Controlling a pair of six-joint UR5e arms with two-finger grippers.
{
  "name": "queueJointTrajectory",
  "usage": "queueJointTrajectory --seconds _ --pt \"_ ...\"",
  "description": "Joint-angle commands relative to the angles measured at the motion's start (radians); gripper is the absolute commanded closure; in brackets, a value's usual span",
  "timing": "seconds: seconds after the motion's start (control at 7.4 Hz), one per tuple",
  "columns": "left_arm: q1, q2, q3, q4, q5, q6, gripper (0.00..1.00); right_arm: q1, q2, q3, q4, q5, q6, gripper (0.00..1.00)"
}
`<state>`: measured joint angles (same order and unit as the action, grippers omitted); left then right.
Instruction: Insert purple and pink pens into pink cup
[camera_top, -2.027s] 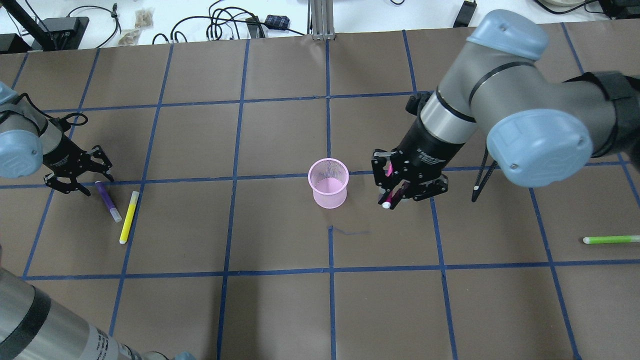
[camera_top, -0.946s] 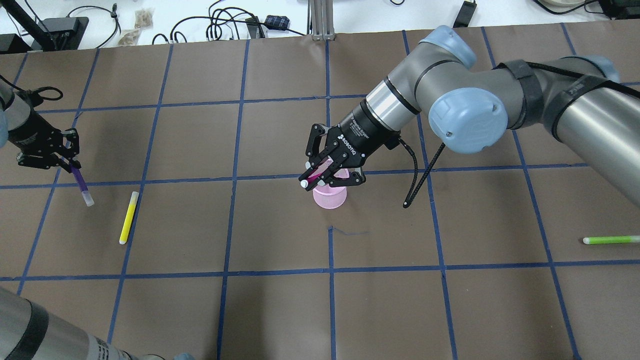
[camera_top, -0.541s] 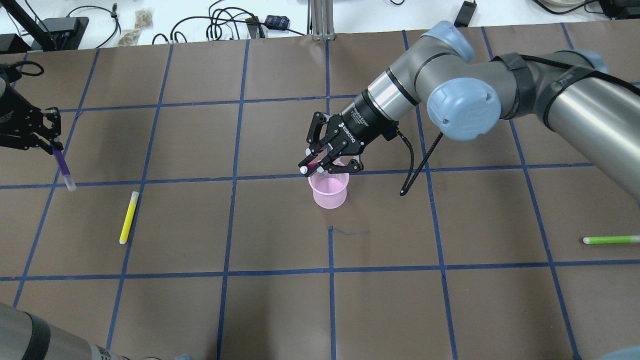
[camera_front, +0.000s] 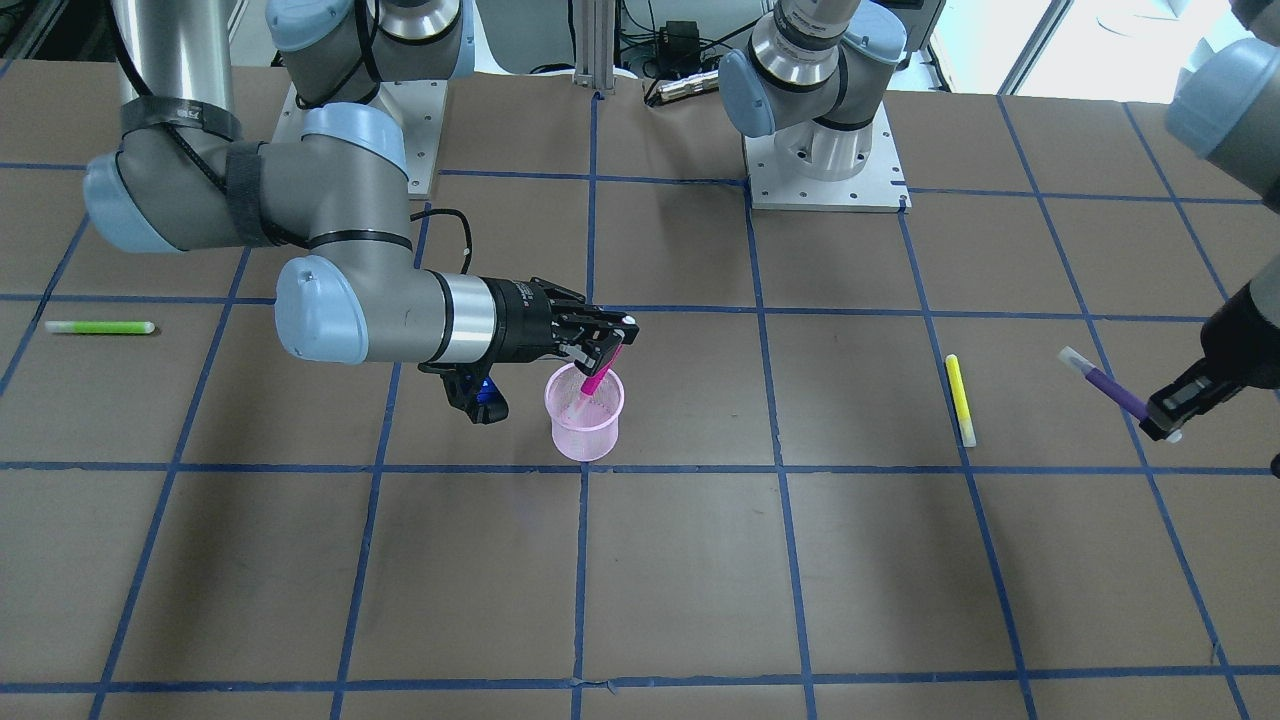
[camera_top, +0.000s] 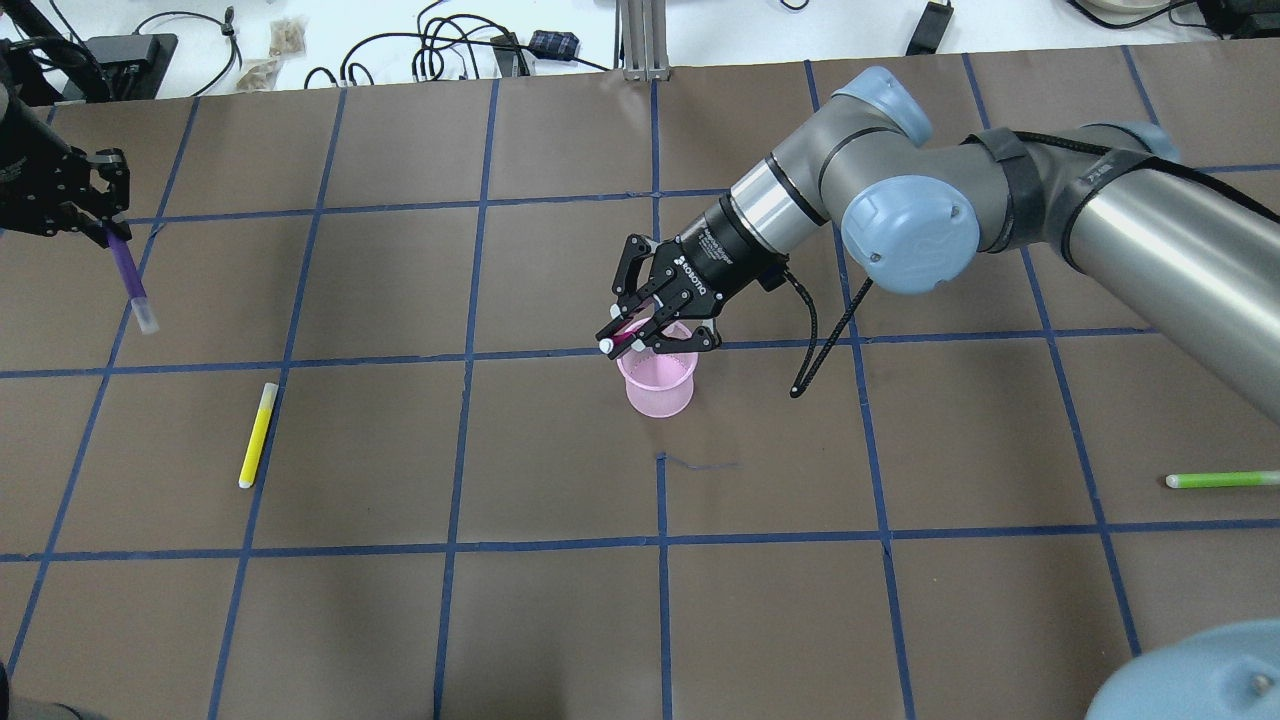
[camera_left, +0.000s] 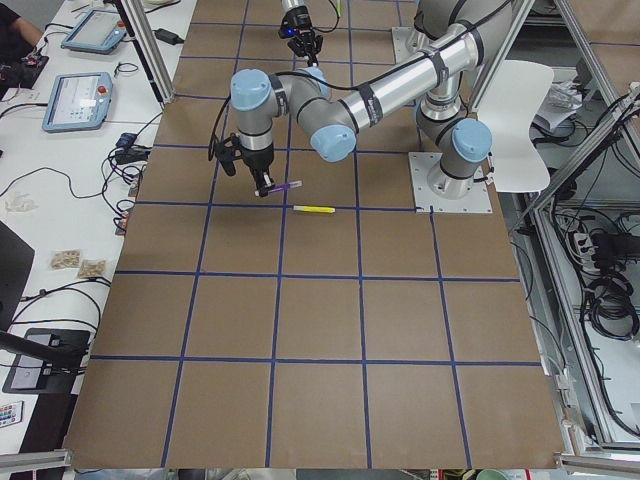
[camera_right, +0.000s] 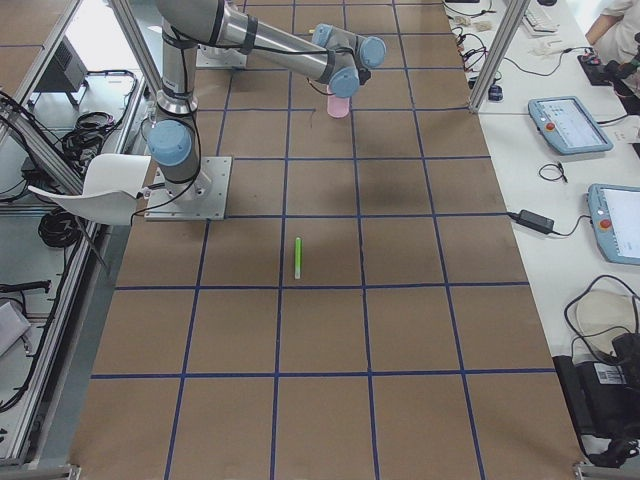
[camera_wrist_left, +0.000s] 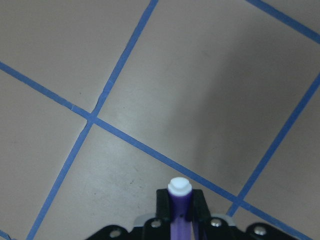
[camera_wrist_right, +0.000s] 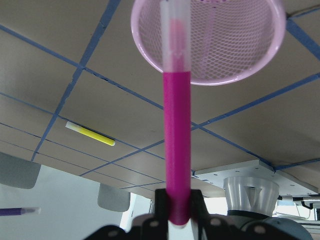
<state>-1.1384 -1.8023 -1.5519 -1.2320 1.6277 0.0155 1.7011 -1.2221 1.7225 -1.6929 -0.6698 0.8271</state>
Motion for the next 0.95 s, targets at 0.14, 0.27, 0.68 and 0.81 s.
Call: queueJointTrajectory --seconds 0.14,0.27,0.68,0.81 --pt "-0.166 0.03 -0.007 0.089 0.003 -0.133 1.0 0.0 0.026 0.015 -0.042 -0.002 -0.005 0.65" --pt "-0.217 0.037 -0.005 0.104 0.001 -0.199 1.0 0.0 0.026 0.014 -0.044 -0.011 -0.005 0.4" --pt "-0.323 0.04 -0.033 0.186 0.001 -0.342 1.0 -0.018 -0.005 -0.038 -0.07 -0.225 -0.015 0.17" --pt "-0.374 0.041 -0.034 0.196 0.003 -0.394 1.0 -0.029 -0.052 -0.069 -0.056 -0.3 -0.079 0.03"
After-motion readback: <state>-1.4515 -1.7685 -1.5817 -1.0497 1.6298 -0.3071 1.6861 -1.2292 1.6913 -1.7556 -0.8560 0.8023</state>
